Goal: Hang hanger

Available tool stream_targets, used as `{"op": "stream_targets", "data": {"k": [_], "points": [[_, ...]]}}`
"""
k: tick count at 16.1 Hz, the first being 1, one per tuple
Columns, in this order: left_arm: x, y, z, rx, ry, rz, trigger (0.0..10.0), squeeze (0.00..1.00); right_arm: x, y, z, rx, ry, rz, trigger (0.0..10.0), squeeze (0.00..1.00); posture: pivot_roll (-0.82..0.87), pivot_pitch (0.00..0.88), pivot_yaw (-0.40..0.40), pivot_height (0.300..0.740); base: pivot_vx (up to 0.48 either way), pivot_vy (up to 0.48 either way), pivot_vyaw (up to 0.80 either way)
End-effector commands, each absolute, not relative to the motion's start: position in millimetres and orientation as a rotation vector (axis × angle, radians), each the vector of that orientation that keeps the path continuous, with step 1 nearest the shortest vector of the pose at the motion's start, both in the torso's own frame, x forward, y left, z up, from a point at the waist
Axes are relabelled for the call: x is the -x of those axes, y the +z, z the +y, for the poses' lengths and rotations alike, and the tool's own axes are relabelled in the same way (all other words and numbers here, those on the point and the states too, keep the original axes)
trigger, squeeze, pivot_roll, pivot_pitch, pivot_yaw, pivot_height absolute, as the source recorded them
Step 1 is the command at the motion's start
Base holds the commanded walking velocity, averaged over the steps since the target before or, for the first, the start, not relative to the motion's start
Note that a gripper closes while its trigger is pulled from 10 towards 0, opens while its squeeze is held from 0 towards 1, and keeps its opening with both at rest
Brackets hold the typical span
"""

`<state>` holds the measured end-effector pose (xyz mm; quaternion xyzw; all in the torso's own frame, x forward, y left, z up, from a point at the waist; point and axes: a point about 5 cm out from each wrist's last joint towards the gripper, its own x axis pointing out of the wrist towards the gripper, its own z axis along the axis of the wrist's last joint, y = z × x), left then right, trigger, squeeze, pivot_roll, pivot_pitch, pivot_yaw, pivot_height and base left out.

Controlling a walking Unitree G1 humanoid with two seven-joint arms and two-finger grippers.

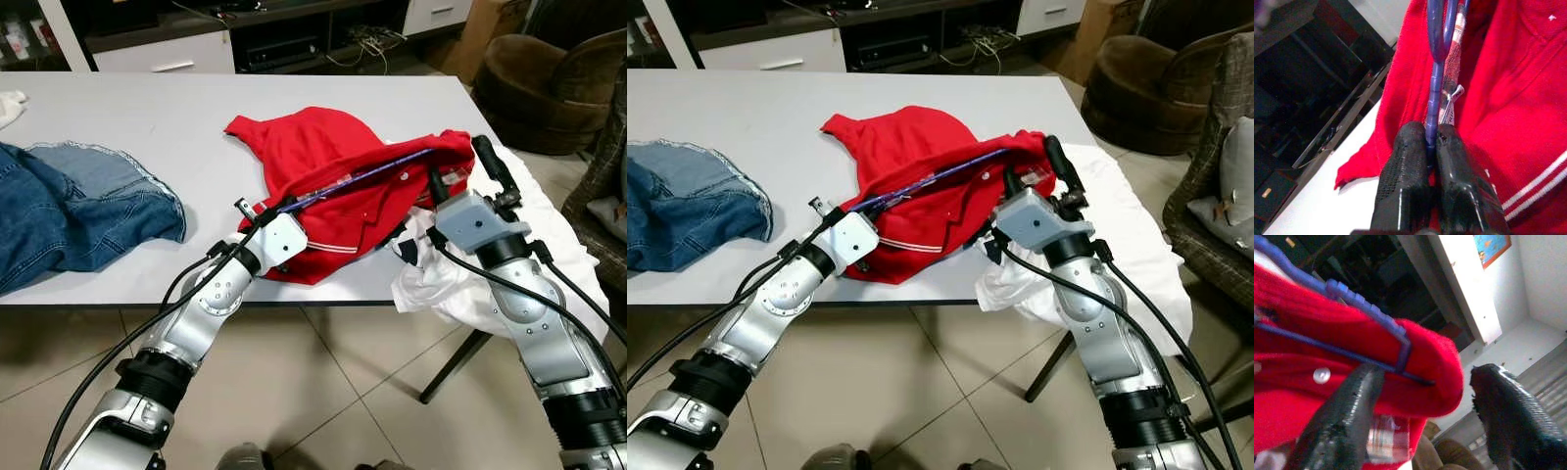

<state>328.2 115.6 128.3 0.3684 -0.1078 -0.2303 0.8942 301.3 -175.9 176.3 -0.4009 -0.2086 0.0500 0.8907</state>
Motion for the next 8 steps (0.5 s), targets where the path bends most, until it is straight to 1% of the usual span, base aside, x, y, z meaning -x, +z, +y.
{"op": "stream_targets", "data": {"k": [1, 2, 3, 5, 6, 7, 8], "points": [[-331, 133, 113, -0.781, -0.48, -0.249, 10.0, 0.05, -306, 185, -176, 0.829, 0.111, -0.457, 10.0, 0.56, 0.04, 0.005, 0.012, 0.74, 0.0, 0.0, 0.0], [-331, 133, 113, -0.781, -0.479, -0.25, 10.0, 0.05, -308, 185, -178, 0.819, 0.111, -0.451, 10.0, 0.53, 0.04, 0.005, 0.012, 0.74, 0.0, 0.0, 0.0], [-331, 134, 113, -0.783, -0.48, -0.253, 10.0, 0.06, -312, 186, -181, 0.788, 0.109, -0.436, 10.0, 0.29, 0.04, 0.006, 0.011, 0.74, 0.0, 0.0, 0.0], [-330, 133, 113, -0.786, -0.48, -0.255, 10.0, 0.05, -317, 188, -183, 0.768, 0.113, -0.44, 9.9, 0.0, 0.04, 0.006, 0.011, 0.74, 0.0, 0.0, 0.0], [-329, 133, 114, -0.787, -0.48, -0.254, 10.0, 0.06, -317, 189, -183, 0.77, 0.115, -0.443, 7.8, 0.0, 0.04, 0.006, 0.011, 0.74, 0.0, 0.0, 0.0], [-329, 133, 114, -0.788, -0.479, -0.254, 10.0, 0.05, -318, 189, -183, 0.771, 0.128, -0.443, 2.9, 0.0, 0.04, 0.006, 0.011, 0.74, 0.0, 0.0, 0.0], [-329, 133, 114, -0.788, -0.479, -0.254, 10.0, 0.05, -319, 189, -182, 0.77, 0.132, -0.442, 1.1, 0.0, 0.04, 0.006, 0.011, 0.74, 0.0, 0.0, 0.0]]}}
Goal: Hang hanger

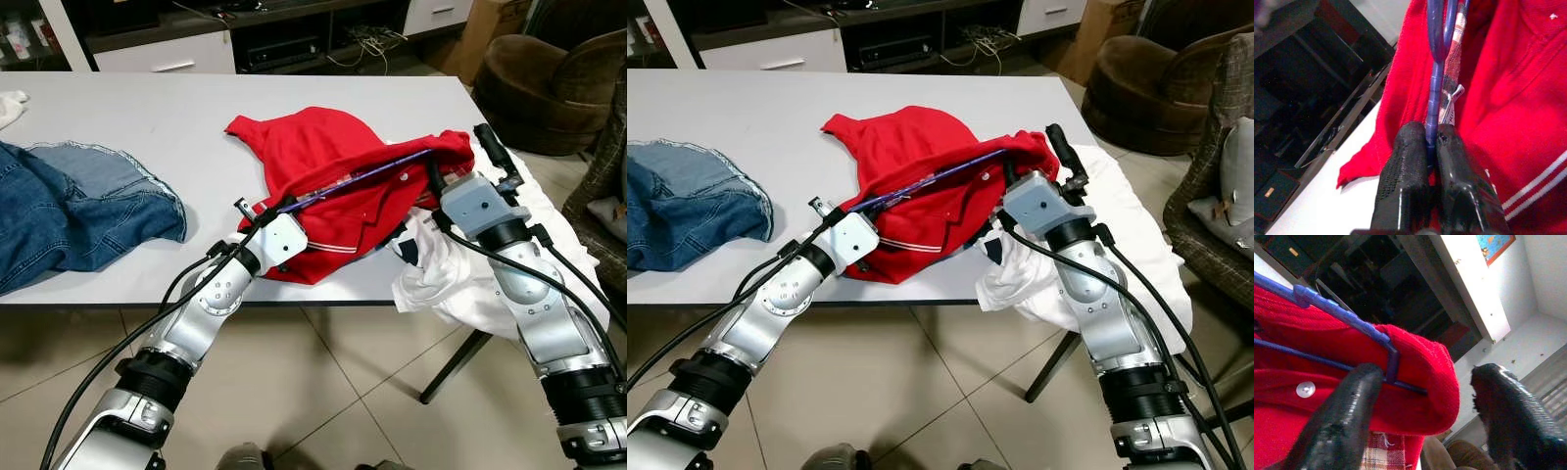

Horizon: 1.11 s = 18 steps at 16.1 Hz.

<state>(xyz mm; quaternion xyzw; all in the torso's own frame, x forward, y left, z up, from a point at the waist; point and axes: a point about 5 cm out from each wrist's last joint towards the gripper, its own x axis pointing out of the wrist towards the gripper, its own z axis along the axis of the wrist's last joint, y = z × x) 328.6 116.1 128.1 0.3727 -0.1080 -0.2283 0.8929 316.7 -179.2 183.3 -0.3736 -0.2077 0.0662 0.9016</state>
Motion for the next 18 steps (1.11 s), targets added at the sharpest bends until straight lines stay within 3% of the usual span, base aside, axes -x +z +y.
{"op": "stream_targets", "data": {"k": [1, 18], "points": [[-329.2, 132.9, 113.6, -0.789, -0.48, -0.254, 10.0, 0.05, -319.3, 187.2, -181.7, 0.768, 0.14, -0.435, 0.0, 0.0, 0.04, 0.006, 0.011, 0.74, 0.0, 0.0, 0.0], [-329.9, 135.6, 111.8, -0.797, -0.481, -0.271, 10.0, 0.05, -320.4, 184.3, -173.3, 0.779, 0.239, -0.453, 0.0, 0.0, 0.05, 0.009, 0.01, 0.74, 0.0, 0.0, 0.0]]}}
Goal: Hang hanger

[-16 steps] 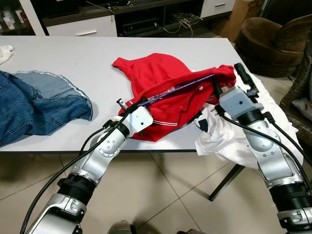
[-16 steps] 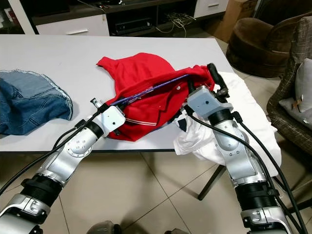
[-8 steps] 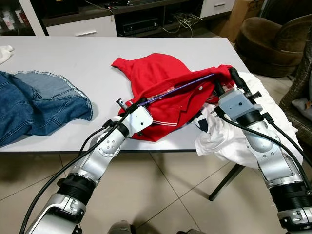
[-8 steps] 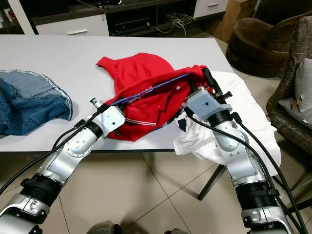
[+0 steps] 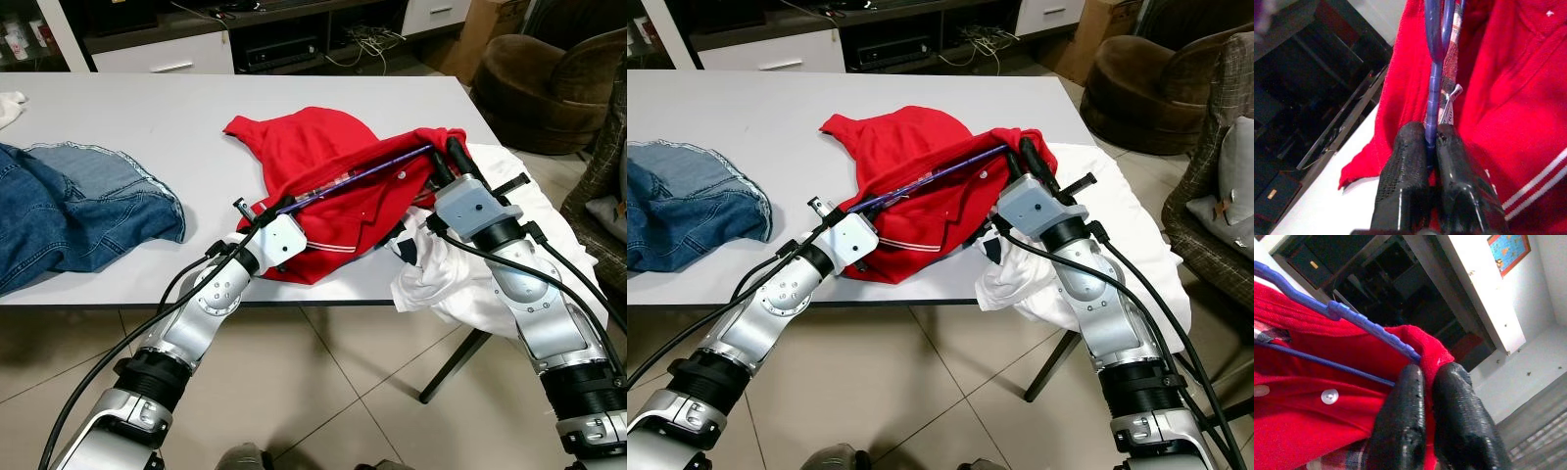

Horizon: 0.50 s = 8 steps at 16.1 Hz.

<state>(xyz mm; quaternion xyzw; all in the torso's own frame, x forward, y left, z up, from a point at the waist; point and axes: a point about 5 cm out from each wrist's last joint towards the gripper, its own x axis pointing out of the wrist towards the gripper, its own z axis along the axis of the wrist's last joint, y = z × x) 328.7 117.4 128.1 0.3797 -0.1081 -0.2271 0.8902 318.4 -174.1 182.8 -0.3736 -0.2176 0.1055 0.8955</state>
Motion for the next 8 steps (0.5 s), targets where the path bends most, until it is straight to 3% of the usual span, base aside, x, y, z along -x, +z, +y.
{"op": "stream_targets", "data": {"k": [1, 8], "points": [[-330, 136, 112, -0.797, -0.481, -0.271, 10.0, 0.05, -320, 184, -173, 0.779, 0.239, -0.453, 0.0, 0.0, 0.05, 0.009, 0.01, 0.74, 0.0, 0.0, 0.0], [-340, 147, 110, -0.834, -0.45, -0.263, 10.0, 0.07, -300, 188, -149, 0.735, 0.41, -0.498, 0.0, 0.0, 0.04, 0.011, 0.021, 0.74, 0.0, 0.0, 0.0]]}}
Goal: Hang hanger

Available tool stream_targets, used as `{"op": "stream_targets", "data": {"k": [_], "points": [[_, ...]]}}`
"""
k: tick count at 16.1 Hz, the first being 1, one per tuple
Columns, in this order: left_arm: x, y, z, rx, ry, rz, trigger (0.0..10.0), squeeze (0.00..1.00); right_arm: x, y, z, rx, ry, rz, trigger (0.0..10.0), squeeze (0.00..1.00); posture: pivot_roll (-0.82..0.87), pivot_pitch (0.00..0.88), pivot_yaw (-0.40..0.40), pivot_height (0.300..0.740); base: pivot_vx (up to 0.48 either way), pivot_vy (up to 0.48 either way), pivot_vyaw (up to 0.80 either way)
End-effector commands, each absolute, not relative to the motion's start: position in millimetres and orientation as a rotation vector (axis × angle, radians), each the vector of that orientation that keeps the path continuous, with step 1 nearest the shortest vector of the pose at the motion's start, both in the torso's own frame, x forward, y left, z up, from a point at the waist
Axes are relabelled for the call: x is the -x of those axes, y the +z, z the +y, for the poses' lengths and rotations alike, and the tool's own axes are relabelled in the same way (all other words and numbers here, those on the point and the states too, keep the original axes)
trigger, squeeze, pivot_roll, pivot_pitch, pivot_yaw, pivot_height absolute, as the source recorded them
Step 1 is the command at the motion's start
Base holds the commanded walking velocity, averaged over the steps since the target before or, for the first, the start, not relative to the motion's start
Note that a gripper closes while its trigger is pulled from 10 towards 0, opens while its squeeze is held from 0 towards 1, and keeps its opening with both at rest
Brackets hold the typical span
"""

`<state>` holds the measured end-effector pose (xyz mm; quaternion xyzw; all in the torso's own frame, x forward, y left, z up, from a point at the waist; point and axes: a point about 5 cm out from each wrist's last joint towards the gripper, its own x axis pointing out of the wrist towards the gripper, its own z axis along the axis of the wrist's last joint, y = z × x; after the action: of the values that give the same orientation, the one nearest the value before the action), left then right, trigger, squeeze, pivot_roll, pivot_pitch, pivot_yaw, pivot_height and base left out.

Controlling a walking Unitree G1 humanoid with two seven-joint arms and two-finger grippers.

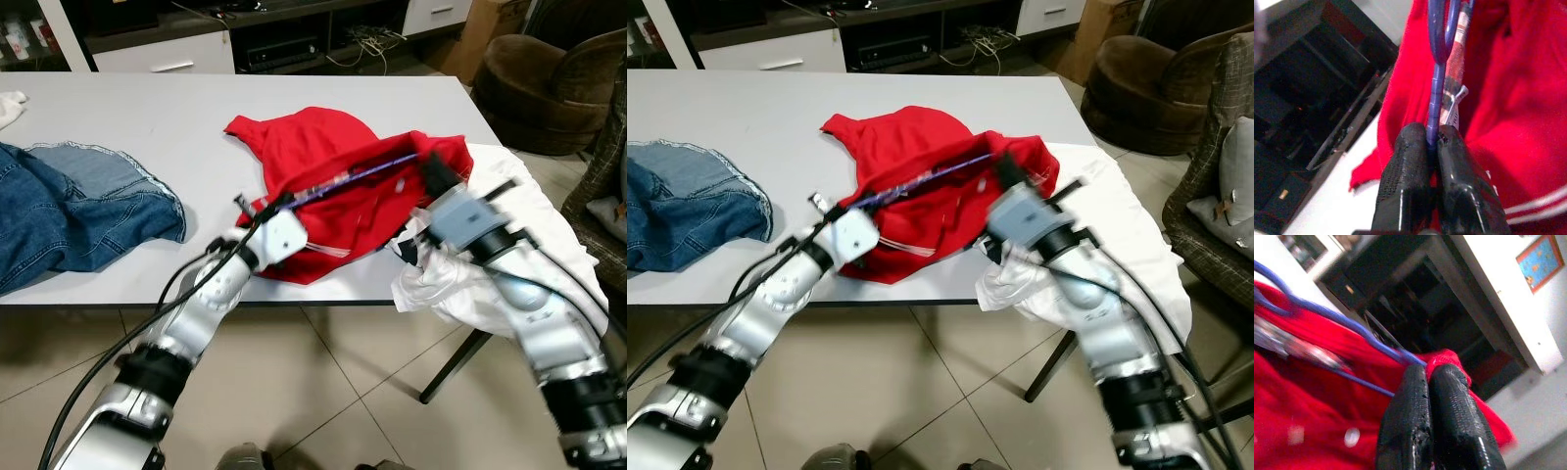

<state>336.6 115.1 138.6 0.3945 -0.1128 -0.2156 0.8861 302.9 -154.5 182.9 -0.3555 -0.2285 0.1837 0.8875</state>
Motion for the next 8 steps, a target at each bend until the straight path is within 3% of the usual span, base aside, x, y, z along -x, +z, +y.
{"op": "stream_targets", "data": {"k": [1, 5, 8], "points": [[-341, 148, 110, -0.837, -0.449, -0.263, 10.0, 0.07, -300, 189, -148, 0.729, 0.416, -0.501, 0.0, 0.0, 0.04, 0.011, 0.022, 0.74, 0.0, 0.0, 0.0], [-342, 146, 109, -0.872, -0.465, -0.232, 10.0, 0.07, -297, 202, -146, 0.693, 0.421, -0.528, 0.0, 0.0, 0.03, 0.013, 0.024, 0.74, 0.0, 0.0, 0.0], [-348, 150, 105, -0.883, -0.463, -0.222, 10.0, 0.08, -284, 198, -120, 0.634, 0.578, -0.528, 0.0, 0.0, 0.04, 0.014, 0.022, 0.74, 0.0, 0.0, 0.0]]}}
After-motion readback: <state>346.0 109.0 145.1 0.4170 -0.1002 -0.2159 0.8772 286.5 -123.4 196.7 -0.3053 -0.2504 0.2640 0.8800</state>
